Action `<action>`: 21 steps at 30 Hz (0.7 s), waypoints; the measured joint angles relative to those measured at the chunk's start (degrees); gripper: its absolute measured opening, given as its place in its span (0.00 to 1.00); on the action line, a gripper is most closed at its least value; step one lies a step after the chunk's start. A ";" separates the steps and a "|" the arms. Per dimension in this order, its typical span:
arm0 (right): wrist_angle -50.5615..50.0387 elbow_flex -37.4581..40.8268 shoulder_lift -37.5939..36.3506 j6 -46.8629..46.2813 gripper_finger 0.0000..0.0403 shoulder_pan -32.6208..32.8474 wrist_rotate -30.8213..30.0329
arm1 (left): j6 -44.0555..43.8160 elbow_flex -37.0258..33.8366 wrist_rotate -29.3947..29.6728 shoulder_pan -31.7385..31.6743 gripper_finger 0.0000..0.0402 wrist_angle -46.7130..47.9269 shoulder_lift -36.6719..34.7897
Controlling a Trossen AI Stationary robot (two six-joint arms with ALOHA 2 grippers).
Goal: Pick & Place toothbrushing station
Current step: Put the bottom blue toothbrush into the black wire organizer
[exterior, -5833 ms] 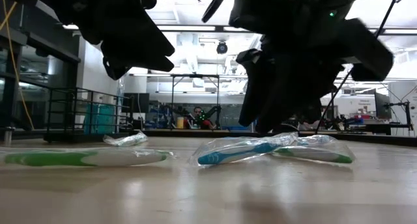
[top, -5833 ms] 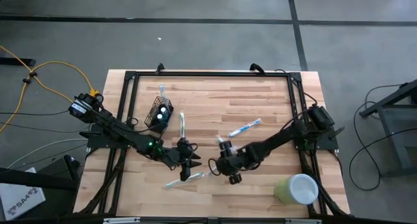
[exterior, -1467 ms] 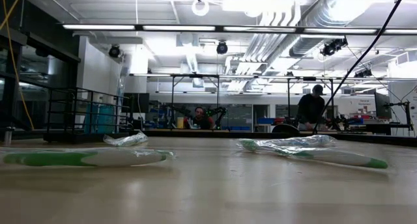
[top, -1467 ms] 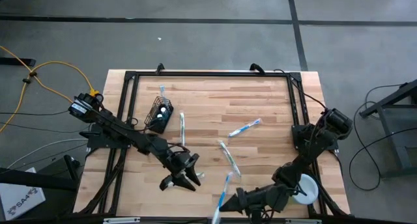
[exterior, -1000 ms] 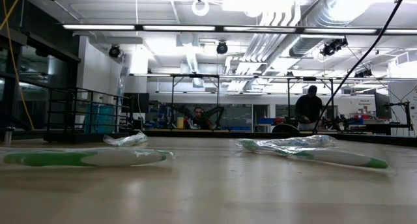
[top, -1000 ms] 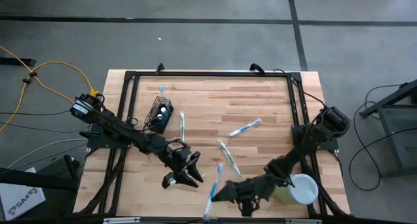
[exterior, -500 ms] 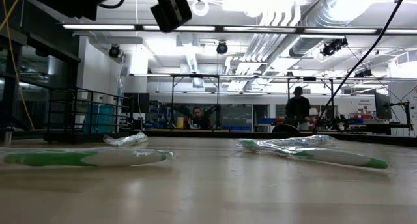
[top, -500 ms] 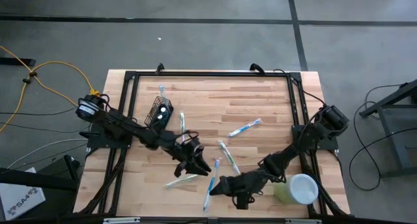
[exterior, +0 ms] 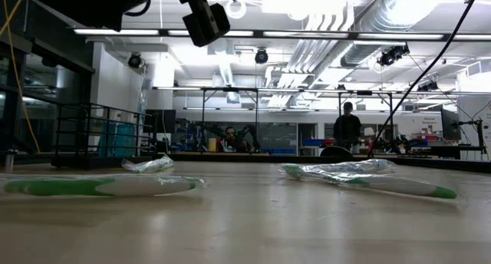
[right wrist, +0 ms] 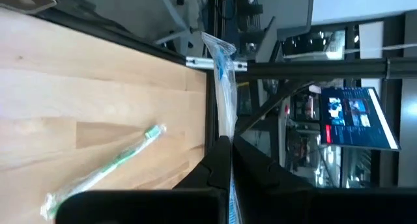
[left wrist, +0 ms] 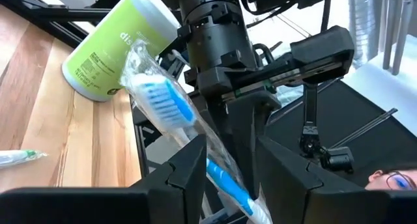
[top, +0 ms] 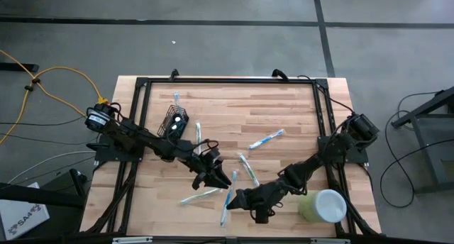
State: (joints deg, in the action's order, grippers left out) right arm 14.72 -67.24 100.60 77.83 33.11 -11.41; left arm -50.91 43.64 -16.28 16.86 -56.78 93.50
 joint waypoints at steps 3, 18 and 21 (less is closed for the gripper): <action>0.02 0.00 0.00 0.06 0.01 -0.61 1.47 | -0.34 0.00 -0.89 -0.32 0.32 0.33 0.10; 0.02 0.00 0.00 0.19 0.01 -0.61 1.11 | -0.60 0.00 -4.49 -1.08 0.32 5.84 0.10; 0.02 0.00 0.00 0.15 0.01 0.11 1.02 | -0.60 0.00 -5.80 -1.70 0.32 5.76 0.10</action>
State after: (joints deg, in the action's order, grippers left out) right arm 14.74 -67.24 100.60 77.97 33.22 -10.39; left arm -51.51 43.64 -22.08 15.16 -51.02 93.60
